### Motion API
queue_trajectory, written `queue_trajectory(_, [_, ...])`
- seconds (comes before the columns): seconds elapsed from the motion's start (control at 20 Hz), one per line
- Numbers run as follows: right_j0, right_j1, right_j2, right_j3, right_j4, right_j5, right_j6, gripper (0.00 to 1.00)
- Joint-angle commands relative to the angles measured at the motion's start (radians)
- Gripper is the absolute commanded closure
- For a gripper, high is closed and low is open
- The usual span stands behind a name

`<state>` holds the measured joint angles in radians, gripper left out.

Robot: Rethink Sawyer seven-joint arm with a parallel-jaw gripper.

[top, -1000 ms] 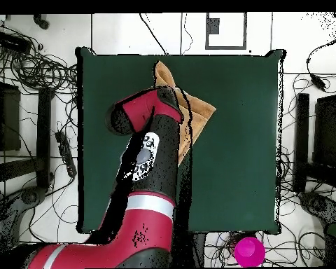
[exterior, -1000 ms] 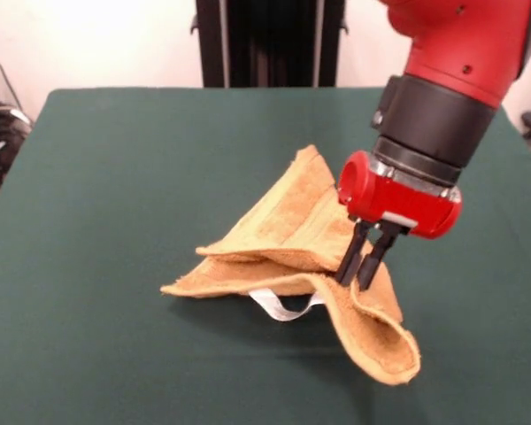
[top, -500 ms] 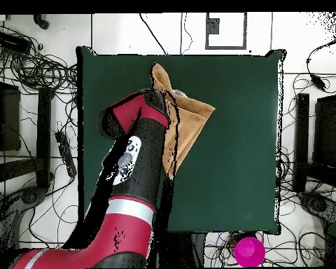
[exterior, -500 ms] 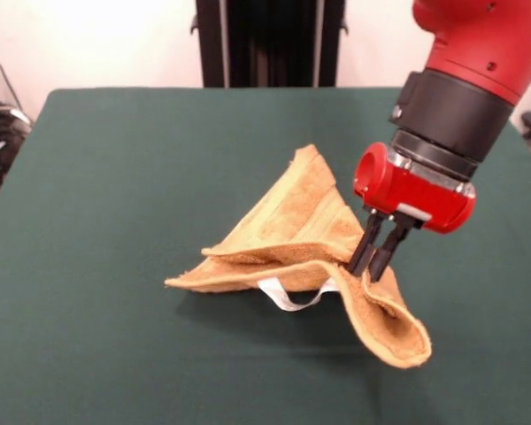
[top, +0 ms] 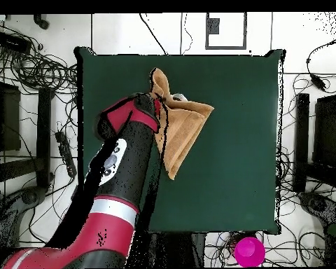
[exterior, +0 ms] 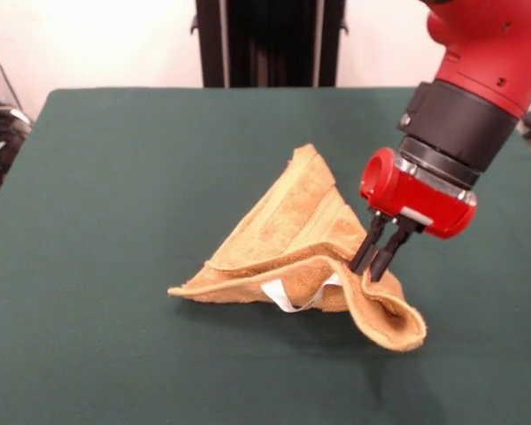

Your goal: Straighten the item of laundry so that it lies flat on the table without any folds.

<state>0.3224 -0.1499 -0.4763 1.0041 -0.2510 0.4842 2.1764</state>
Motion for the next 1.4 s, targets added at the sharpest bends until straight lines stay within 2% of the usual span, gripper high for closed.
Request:
queue_trajectory(0.05, [0.067, 0.037, -0.031, -0.021, 0.09, 0.166, 0.311, 1.0])
queue_trajectory(0.6, [0.139, 0.066, -0.113, -0.044, 0.172, 0.217, 0.329, 1.0])
queue_trajectory(1.15, [0.162, 0.137, -0.145, -0.066, 0.257, 0.235, 0.353, 1.0])
queue_trajectory(1.4, [0.179, 0.157, -0.166, -0.076, 0.293, 0.287, 0.362, 1.0])
